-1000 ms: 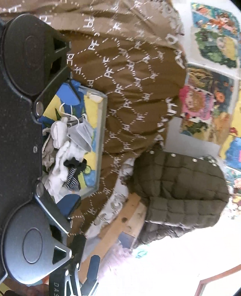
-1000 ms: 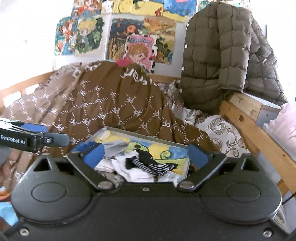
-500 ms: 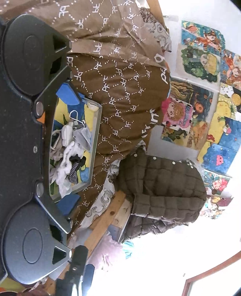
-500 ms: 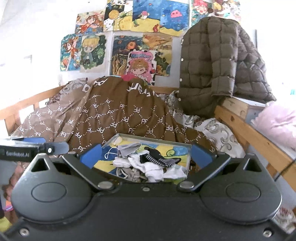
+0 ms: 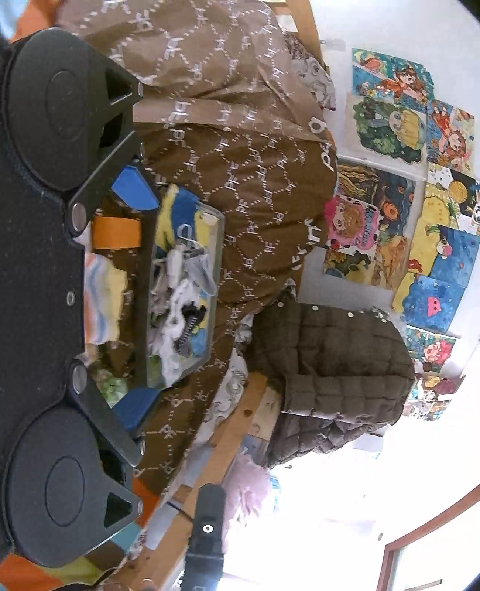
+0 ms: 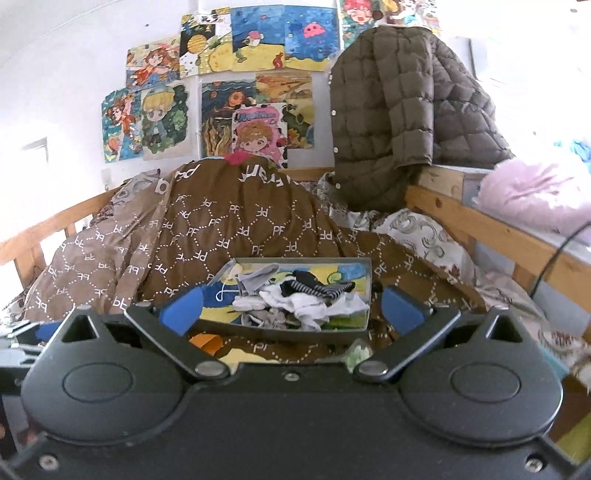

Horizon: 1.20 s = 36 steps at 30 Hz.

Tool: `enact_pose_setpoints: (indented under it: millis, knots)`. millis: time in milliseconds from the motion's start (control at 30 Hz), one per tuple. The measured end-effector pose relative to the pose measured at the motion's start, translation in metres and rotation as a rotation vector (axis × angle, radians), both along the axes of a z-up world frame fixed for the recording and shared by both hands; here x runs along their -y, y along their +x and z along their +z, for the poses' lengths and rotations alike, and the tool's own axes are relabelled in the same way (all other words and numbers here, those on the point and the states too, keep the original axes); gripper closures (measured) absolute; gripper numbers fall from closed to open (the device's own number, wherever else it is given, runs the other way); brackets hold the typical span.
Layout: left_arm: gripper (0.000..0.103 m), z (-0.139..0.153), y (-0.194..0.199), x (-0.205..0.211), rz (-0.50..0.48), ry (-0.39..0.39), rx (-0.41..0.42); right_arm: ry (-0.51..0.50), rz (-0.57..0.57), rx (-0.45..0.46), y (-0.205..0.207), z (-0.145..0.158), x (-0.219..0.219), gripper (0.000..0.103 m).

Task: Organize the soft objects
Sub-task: 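Raise both open tools from the tray and move back to the pile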

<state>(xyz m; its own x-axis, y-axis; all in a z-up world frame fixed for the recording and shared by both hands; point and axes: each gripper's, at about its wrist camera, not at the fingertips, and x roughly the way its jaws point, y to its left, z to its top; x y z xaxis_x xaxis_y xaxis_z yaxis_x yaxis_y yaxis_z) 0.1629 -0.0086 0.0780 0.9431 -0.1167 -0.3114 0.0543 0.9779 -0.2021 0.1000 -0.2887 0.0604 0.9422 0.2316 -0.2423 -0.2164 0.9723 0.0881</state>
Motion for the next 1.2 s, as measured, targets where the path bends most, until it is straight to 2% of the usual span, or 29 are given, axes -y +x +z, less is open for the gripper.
enact_pose_setpoints:
  millis: [433, 833, 1000, 1200]
  knots:
    - [0.001, -0.042, -0.039, -0.019, 0.115, 0.04, -0.069, -0.006, -0.069, -0.024, -0.051, -0.065, 0.0, 0.001]
    - [0.001, -0.072, -0.059, -0.024, 0.164, 0.072, -0.176, -0.062, -0.042, -0.089, -0.069, -0.113, -0.023, 0.001]
    - [0.001, -0.083, -0.068, -0.021, 0.188, 0.099, -0.21, -0.048, -0.03, -0.162, -0.073, -0.129, -0.021, 0.001]
    - [0.001, -0.095, -0.077, -0.024, 0.219, 0.091, -0.235, -0.06, -0.001, -0.256, -0.071, -0.149, -0.031, 0.001]
